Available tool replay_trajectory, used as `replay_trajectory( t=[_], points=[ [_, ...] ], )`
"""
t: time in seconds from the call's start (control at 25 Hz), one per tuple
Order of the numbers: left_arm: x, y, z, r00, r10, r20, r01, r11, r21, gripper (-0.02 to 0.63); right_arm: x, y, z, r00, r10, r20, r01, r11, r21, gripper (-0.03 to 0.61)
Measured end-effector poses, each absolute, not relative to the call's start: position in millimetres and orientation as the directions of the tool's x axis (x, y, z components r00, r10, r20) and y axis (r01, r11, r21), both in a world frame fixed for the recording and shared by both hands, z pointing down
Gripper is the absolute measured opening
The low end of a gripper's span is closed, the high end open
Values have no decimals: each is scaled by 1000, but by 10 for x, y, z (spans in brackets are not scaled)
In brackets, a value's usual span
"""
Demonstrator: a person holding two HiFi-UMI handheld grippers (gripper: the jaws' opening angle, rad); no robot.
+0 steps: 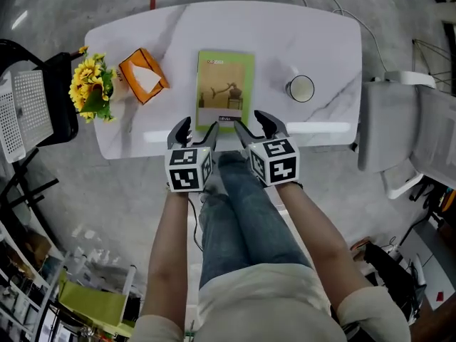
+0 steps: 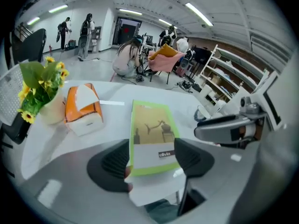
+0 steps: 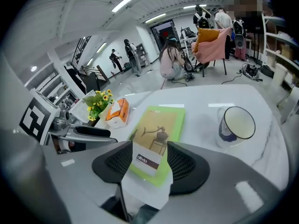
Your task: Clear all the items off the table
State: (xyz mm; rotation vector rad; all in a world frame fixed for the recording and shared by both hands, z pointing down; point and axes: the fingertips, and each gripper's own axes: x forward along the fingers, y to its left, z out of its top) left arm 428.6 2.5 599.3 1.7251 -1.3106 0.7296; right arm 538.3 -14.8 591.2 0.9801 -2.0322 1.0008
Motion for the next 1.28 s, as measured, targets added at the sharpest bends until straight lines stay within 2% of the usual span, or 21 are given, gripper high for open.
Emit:
replay_trajectory(
  t=[0.2, 0.6, 1.08, 1.28],
  points=[
    [4289, 75, 6339, 310, -430, 848, -951, -119, 287, 347, 5334, -215, 6208, -529, -302, 793, -822, 416, -389, 274],
    [4389, 81, 6768, 375, -388, 842, -927, -156, 341, 390, 5300, -280, 6651, -546, -274, 792, -813, 403, -421, 313],
    [4430, 74, 6894, 400, -380, 834, -916, -187, 354, 405, 5249, -313, 6899, -538, -274, 797, -818, 398, -415, 331],
    [4438, 65, 6885, 405, -382, 830, -914, -188, 359, 388, 5230, -319, 6888, -545, -277, 791, -816, 394, -424, 315]
  ],
)
